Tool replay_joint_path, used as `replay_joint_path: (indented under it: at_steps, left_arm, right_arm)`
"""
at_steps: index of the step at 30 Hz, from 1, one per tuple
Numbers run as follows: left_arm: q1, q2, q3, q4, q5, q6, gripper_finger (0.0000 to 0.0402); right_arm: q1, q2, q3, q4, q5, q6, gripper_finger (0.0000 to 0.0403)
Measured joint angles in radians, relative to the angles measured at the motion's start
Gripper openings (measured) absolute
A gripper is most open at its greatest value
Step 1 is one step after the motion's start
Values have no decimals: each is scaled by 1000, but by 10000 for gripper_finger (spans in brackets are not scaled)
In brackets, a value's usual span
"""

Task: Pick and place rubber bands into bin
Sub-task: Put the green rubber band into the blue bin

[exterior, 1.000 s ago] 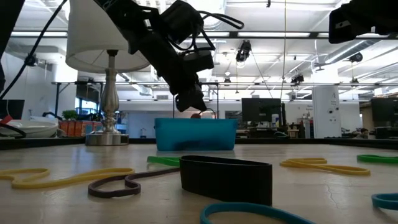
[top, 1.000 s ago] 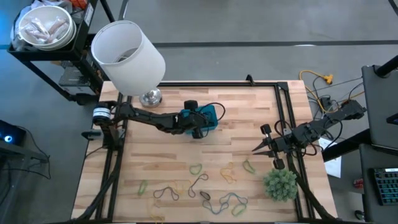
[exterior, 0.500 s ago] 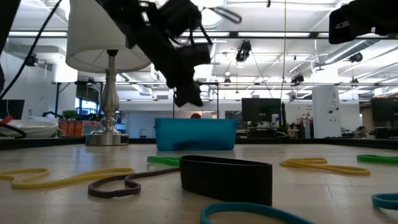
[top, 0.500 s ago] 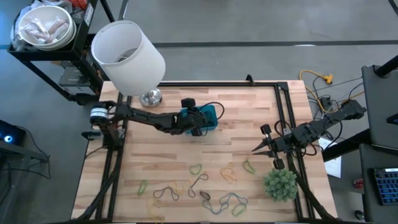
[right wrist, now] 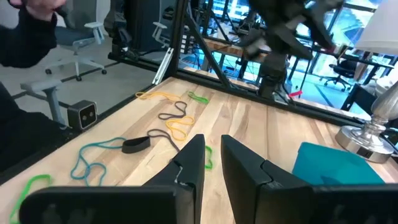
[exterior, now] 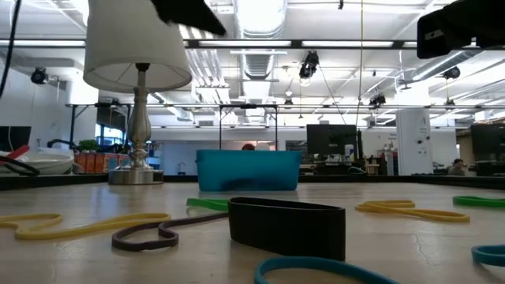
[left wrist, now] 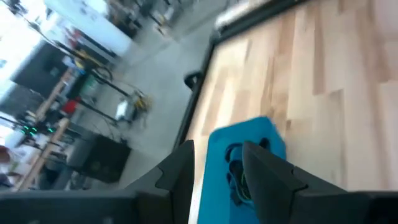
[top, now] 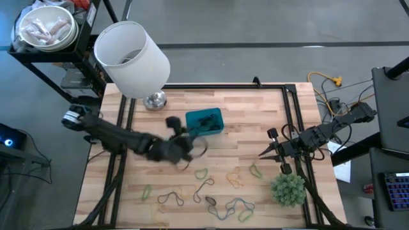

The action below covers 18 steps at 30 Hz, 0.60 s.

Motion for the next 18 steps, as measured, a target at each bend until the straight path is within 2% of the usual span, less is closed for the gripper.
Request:
replay_joint_path:
  at_steps: [3,7,13,18]
  left_arm:
    - [-117,-18,-10,-26,-91,-46,121]
    - [-246,-12,-20,-43,-155,-93,121]
    - [-385,-2,-76,-40,-155,-99,121]
    - [-452,-2,-124,-41,-155,-160,121]
  right_arm:
    - [0,6,0,0,-1,13,47]
    - [0,34,0,20,0,32,47]
    - [0,151,16,102,-1,22,47]
    - [0,299,82,101,-2,33,47]
